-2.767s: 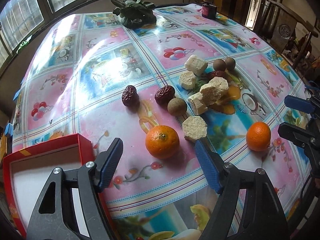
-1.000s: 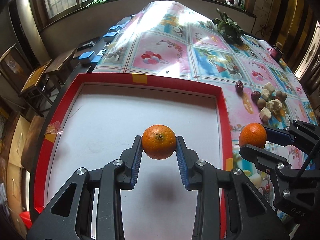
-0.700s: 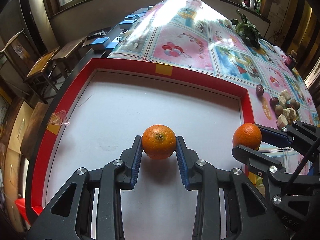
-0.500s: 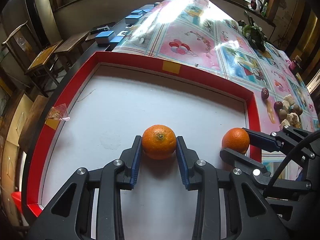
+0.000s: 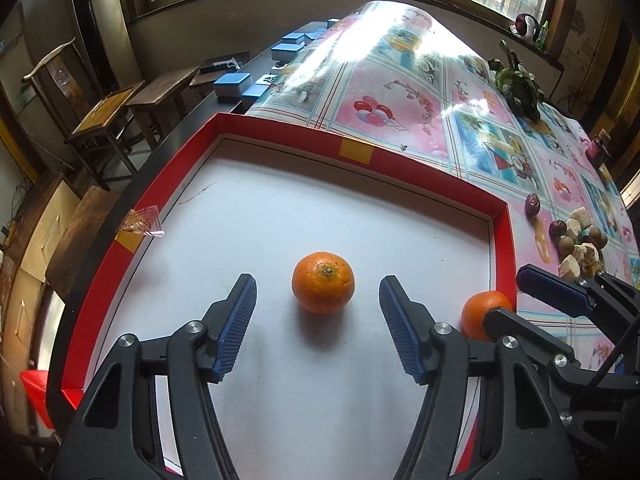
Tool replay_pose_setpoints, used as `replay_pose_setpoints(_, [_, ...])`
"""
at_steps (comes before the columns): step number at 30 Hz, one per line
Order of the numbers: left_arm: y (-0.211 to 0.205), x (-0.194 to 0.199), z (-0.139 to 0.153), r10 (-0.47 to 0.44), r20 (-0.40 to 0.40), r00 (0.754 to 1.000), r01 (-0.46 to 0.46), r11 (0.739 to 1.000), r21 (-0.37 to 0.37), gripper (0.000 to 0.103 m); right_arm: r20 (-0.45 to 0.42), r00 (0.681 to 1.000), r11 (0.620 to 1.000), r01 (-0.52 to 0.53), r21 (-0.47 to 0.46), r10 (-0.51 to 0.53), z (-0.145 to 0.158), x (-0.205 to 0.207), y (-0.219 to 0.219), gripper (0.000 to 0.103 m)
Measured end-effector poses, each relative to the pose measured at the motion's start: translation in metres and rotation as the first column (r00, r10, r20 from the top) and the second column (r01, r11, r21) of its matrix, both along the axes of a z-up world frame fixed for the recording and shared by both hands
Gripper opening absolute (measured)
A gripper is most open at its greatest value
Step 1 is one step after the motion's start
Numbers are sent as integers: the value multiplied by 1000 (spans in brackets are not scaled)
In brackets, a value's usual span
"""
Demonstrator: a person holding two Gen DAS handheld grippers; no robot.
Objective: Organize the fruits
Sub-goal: 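Open both grippers to release the oranges in the tray, then move both open grippers back to the fruit pile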
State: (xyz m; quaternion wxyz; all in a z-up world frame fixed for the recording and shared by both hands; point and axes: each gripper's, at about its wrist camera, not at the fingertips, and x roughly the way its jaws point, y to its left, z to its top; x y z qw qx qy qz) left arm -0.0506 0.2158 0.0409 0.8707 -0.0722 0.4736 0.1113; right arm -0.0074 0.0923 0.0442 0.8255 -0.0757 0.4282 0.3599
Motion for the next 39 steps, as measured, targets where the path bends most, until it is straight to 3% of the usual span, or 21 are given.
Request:
replay_pose_setpoints(3, [-12,-4,7,-25,19,1000,25,1000,4,64,20,999,999,26,25,-26,11,-8,-17,42])
replay_pose_setpoints(6, [-27,-7,13,-56,34,998,56,998,9,65,50,996,997,70,34,-72,20,-15,-40,53])
replay_pose_setpoints(15, [-85,-9,21,-176,57,983,177,984,-3,67,67,975,978,210,19,-211,24,-29,-114,53])
replay_pose_setpoints(25, [-151,0,14,-318,39,947,319,948,-14,67,53,939,940,340,5,-340,12,-42,-185,53])
replay_pose_setpoints(39, [-202,47,-9,-385,-20,923,382,921,-78,67,24,917,918,397,10,-397,0,-38,-216,54])
